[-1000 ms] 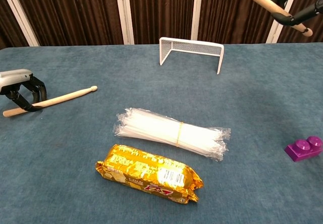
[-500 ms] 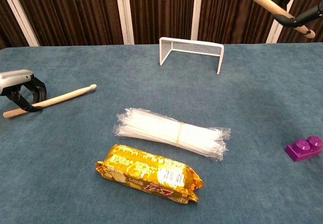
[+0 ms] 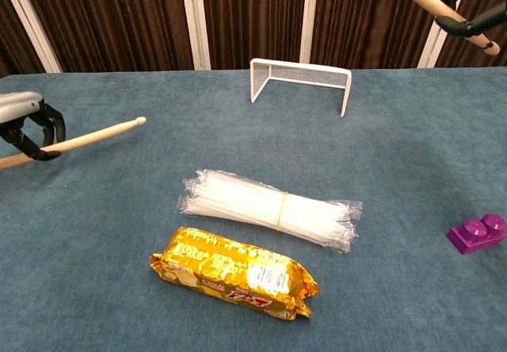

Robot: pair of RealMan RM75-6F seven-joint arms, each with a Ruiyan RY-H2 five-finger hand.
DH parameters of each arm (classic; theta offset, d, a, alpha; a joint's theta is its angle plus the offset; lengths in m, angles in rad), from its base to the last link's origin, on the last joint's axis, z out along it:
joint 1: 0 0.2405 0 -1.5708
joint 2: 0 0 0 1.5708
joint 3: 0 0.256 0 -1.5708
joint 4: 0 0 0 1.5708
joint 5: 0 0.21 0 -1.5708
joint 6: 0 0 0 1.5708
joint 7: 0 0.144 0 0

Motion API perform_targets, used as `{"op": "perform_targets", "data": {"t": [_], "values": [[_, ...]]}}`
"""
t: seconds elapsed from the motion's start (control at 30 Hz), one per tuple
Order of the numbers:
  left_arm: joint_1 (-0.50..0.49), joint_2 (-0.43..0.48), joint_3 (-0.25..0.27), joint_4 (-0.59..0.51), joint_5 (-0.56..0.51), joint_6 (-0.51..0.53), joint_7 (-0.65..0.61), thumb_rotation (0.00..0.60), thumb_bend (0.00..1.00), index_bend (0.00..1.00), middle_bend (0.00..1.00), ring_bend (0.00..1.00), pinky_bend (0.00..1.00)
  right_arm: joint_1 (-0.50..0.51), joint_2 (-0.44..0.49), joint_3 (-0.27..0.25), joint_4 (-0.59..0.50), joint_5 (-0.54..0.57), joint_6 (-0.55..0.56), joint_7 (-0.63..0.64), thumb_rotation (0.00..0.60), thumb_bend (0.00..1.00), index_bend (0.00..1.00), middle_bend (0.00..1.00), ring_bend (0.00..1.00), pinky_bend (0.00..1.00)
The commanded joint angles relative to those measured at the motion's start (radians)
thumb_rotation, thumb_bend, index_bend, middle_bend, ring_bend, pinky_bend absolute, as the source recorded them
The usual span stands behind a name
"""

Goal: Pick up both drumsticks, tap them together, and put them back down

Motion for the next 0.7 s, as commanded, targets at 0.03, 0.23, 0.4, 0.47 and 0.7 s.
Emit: {"op": "perform_targets", "data": {"t": [0.03,0.23,0.4,0.47,0.7], "values": [[0.006,0.031,-0.008,-0.044,0.070,0.066,-0.039,0.600,0.54,0.58,0.59,0.09,0.00,0.010,-0.002,0.009,0.003,0.003,-0.006,0.004,0.600,0.46,0.70,0.62,0.39,0.08],[0.012,0.086,-0.020,-0.147,0.191,0.189,-0.085,0.600,0.54,0.58,0.59,0.09,0.00,0.057,-0.041,0.031,0.053,-0.025,-0.006,0.027,0.600,0.46,0.70,0.62,0.40,0.08],[0.011,0.125,-0.018,-0.238,0.260,0.248,-0.083,0.600,0.54,0.58,0.59,0.09,0.00,0.117,-0.088,0.059,0.105,-0.038,-0.018,0.050,0.600,0.46,0.71,0.62,0.40,0.08],[0.010,0.138,-0.016,-0.270,0.279,0.259,-0.083,0.600,0.54,0.58,0.59,0.09,0.00,0.144,-0.102,0.068,0.127,-0.045,-0.028,0.050,0.600,0.46,0.71,0.62,0.40,0.08],[0.003,0.138,-0.003,-0.318,0.365,0.305,-0.118,0.600,0.54,0.58,0.59,0.09,0.00,0.211,-0.129,0.094,0.185,-0.007,-0.106,0.053,0.600,0.46,0.71,0.62,0.40,0.08]]}}
